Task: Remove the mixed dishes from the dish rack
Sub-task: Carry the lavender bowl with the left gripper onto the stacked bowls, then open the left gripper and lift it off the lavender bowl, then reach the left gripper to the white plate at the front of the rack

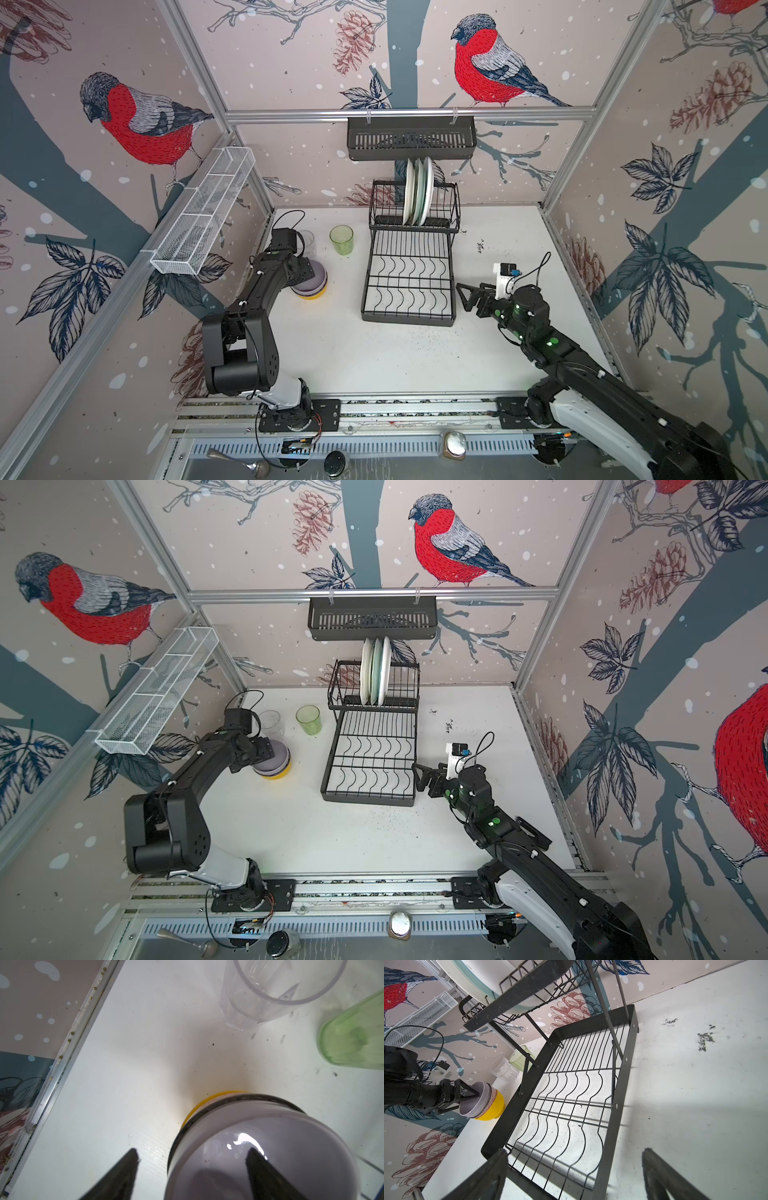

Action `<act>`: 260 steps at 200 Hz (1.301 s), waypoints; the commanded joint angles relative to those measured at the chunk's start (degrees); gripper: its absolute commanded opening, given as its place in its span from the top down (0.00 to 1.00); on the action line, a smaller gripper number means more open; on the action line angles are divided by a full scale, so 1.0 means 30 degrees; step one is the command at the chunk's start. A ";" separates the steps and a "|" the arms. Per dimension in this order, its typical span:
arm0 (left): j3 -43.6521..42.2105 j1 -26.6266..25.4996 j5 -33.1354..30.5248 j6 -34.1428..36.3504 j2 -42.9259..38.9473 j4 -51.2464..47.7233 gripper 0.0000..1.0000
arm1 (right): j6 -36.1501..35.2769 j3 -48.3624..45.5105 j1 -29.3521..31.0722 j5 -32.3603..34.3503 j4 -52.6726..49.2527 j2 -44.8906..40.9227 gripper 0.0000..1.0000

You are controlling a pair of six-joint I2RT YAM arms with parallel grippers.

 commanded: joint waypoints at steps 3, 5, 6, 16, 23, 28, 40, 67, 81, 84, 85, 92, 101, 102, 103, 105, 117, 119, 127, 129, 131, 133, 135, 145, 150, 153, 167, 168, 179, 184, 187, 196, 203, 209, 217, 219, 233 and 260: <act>-0.0127 0.0035 0.1080 0.0555 -0.1164 0.0648 0.03 | 0.0011 0.0267 0.0009 -0.0066 -0.0318 -0.0067 0.01; -0.0094 0.0038 0.1204 0.0599 -0.1254 0.0616 0.03 | 0.0047 0.0266 0.0010 -0.0051 -0.0319 -0.0069 0.00; -0.0078 0.0034 0.1234 0.0621 -0.1289 0.0596 0.03 | 0.0044 0.0270 -0.0004 -0.0044 -0.0319 -0.0070 0.00; -0.0007 0.0033 0.1763 0.0666 -0.1660 0.0488 0.03 | 0.0070 0.0275 -0.0046 -0.0028 -0.0377 -0.0097 0.01; 0.0017 0.0030 0.2180 0.0618 -0.1909 0.0434 0.03 | 0.0101 0.0271 -0.0046 -0.0010 -0.0407 -0.0055 0.01; -0.0004 0.0022 0.2491 0.0542 -0.2107 0.0404 0.03 | 0.0167 0.0275 -0.0038 -0.0007 -0.0407 -0.0065 0.00; -0.0164 -0.0050 0.3255 0.0359 -0.2594 0.0563 0.03 | 0.0288 0.0248 -0.0049 0.0025 -0.0407 -0.0022 0.00; -0.0892 -0.0829 0.4408 0.0052 -0.3651 0.1260 0.03 | 0.0723 0.0373 -0.0096 0.0041 -0.0606 -0.0015 0.01; -0.0971 -0.1669 0.4513 -0.0290 -0.4126 0.1352 0.03 | 0.0943 0.0536 -0.0105 -0.0262 -0.0885 -0.0112 0.00; -0.0986 -0.1926 0.4538 -0.0367 -0.4241 0.1387 0.03 | 0.0988 0.0578 -0.0084 -0.0343 -0.0928 -0.0108 0.00; -0.0993 -0.1988 0.4542 -0.0404 -0.4291 0.1391 0.03 | 0.1012 0.0588 -0.0081 -0.0365 -0.0946 -0.0118 0.00; -0.0979 -0.2502 0.4645 -0.0617 -0.4567 0.1493 0.03 | 0.1137 0.0652 -0.0079 -0.0487 -0.1042 -0.0154 0.01; -0.0986 -0.3133 0.4836 -0.0899 -0.4913 0.1696 0.03 | 0.1237 0.0683 -0.0078 -0.0532 -0.1124 -0.0147 0.01; -0.0978 -0.3193 0.4852 -0.0919 -0.4950 0.1722 0.03 | 0.1254 0.0684 -0.0078 -0.0533 -0.1147 -0.0152 0.01; -0.0975 -0.3281 0.4860 -0.0944 -0.4982 0.1735 0.03 | 0.1262 0.0685 -0.0092 -0.0534 -0.1158 -0.0155 0.01; -0.0972 -0.3398 0.4896 -0.0984 -0.5080 0.1766 0.03 | 0.1283 0.0685 -0.0096 -0.0534 -0.1181 -0.0143 0.01; -0.0885 -0.4152 0.4916 -0.1351 -0.5519 0.1857 0.03 | 0.1374 0.0765 -0.0087 -0.0451 -0.1462 -0.0143 0.01; -0.0862 -0.4246 0.4887 -0.1393 -0.5595 0.1863 0.03 | 0.1384 0.0785 -0.0080 -0.0425 -0.1520 -0.0154 0.01; -0.0797 -0.4804 0.4792 -0.1563 -0.5936 0.1915 0.03 | 0.1495 0.0880 -0.0086 -0.0319 -0.1835 -0.0182 0.00; -0.0818 -0.4922 0.4747 -0.1608 -0.6007 0.1936 0.03 | 0.1546 0.0910 -0.0080 -0.0290 -0.1899 -0.0186 0.01; -0.0823 -0.5054 0.4706 -0.1633 -0.6091 0.1963 0.03 | 0.1596 0.0939 -0.0078 -0.0275 -0.1952 -0.0165 0.01; -0.0824 -0.5182 0.4659 -0.1662 -0.6170 0.1999 0.03 | 0.1645 0.0968 -0.0077 -0.0257 -0.2017 -0.0182 0.01; -0.0847 -0.5324 0.4640 -0.1698 -0.6278 0.2030 0.03 | 0.1716 0.0990 -0.0085 -0.0267 -0.2055 -0.0171 0.01; -0.1020 -0.6027 0.4297 -0.1786 -0.6676 0.2206 0.03 | 0.2017 0.1159 -0.0078 -0.0419 -0.2224 -0.0184 0.01; -0.1101 -0.6448 0.4122 -0.1801 -0.6895 0.2310 0.03 | 0.2150 0.1250 -0.0077 -0.0567 -0.2328 -0.0162 0.01; -0.1178 -0.6684 0.4039 -0.1805 -0.6982 0.2378 0.03 | 0.2278 0.1290 -0.0099 -0.0659 -0.2354 -0.0158 0.01; -0.1408 -0.7696 0.3715 -0.1807 -0.7335 0.2708 0.03 | 0.2927 0.1525 -0.0078 -0.0801 -0.2700 0.0002 0.00; -0.1409 -0.7759 0.3691 -0.1798 -0.7347 0.2726 0.03 | 0.2963 0.1544 -0.0078 -0.0814 -0.2725 0.0010 0.01; -0.1356 -0.8481 0.3534 -0.1818 -0.7432 0.2865 0.03 | 0.3173 0.1820 -0.0085 -0.1042 -0.3124 0.0183 0.00; -0.1302 -0.8781 0.3430 -0.1818 -0.7418 0.2993 0.03 | 0.3232 0.1947 -0.0072 -0.1061 -0.3422 0.0221 0.01; -0.1254 -0.8986 0.3385 -0.1844 -0.7414 0.3042 0.03 | 0.3295 0.2059 -0.0088 -0.1061 -0.3670 0.0245 0.01; -0.1137 -0.9561 0.3271 -0.1910 -0.7368 0.3322 0.03 | 0.3502 0.2285 -0.0060 -0.1006 -0.4211 0.0226 0.01; -0.0981 -0.9946 0.3242 -0.1971 -0.7322 0.3479 0.03 | 0.3710 0.2256 -0.0049 -0.1019 -0.4357 0.0125 0.00; -0.0743 -1.0261 0.3228 -0.2001 -0.7254 0.3540 0.03 | 0.3878 0.2170 -0.0076 -0.1031 -0.4413 -0.0011 0.00; -0.0501 -1.0707 0.3131 -0.2027 -0.7191 0.3608 0.04 | 0.4195 0.1932 -0.0043 -0.0931 -0.4381 -0.0303 0.00; -0.0458 -1.0836 0.3079 -0.2023 -0.7200 0.3641 0.04 | 0.4279 0.1847 -0.0039 -0.0919 -0.4352 -0.0377 0.00; -0.0205 -1.1425 0.2826 -0.2166 -0.7303 0.3973 0.04 | 0.4647 0.1202 -0.0011 -0.1056 -0.3832 -0.1016 0.00; 0.0170 -1.1762 0.2933 -0.2541 -0.7689 0.4440 0.03 | 0.4961 0.0184 0.0071 -0.1069 -0.2988 -0.2127 0.00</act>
